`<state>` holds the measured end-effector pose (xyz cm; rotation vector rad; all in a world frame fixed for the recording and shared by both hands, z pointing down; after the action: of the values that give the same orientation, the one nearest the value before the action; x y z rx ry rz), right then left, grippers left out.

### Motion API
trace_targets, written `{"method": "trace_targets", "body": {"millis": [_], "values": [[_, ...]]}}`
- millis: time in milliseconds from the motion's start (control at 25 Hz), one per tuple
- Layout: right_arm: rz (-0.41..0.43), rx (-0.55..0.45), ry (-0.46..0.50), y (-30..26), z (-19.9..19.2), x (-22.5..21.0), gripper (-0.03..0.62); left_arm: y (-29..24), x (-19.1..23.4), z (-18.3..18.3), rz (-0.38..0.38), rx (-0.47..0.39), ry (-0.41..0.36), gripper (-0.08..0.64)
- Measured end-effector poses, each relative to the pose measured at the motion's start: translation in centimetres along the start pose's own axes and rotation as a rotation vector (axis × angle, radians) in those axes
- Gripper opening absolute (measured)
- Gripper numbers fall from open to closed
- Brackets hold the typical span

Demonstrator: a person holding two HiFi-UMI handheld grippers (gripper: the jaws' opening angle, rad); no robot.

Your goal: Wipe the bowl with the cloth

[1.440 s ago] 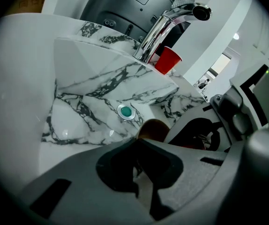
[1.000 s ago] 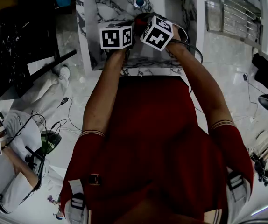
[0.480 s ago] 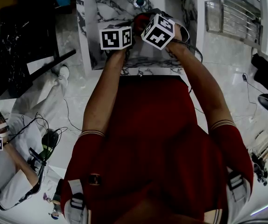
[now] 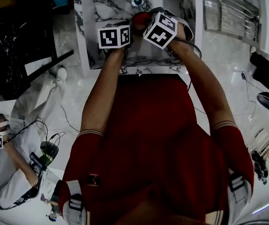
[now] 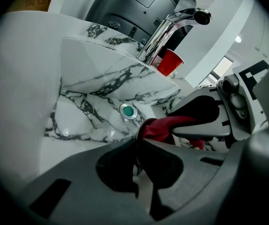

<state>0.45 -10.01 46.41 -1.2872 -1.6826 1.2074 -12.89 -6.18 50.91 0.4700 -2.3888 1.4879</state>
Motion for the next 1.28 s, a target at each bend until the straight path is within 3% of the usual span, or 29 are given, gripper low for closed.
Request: {"method": "trace_targets", "body": {"millis": [840, 1280], "values": [[0.171, 0.129, 0.017, 0.8, -1.8, 2.6, 0.089, 0.0, 0.3, -0.2, 0.008, -0.005, 0.018, 0.015], [0.272, 0.079, 0.043, 0.6, -0.7, 4.2, 0.089, 0.2, 0.0, -0.3, 0.004, -0.009, 0.032, 0.015]]}}
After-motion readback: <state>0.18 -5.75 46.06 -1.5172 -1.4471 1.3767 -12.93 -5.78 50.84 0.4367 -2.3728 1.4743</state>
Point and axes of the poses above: the fingertips, and each gripper's own axes: y backward along the fingers, x to its left, z out of its top, the point moved 10 cm from there along y, backward along the fingers, and after that the axes turned 6 degrees about z, right-handed, at the moved point
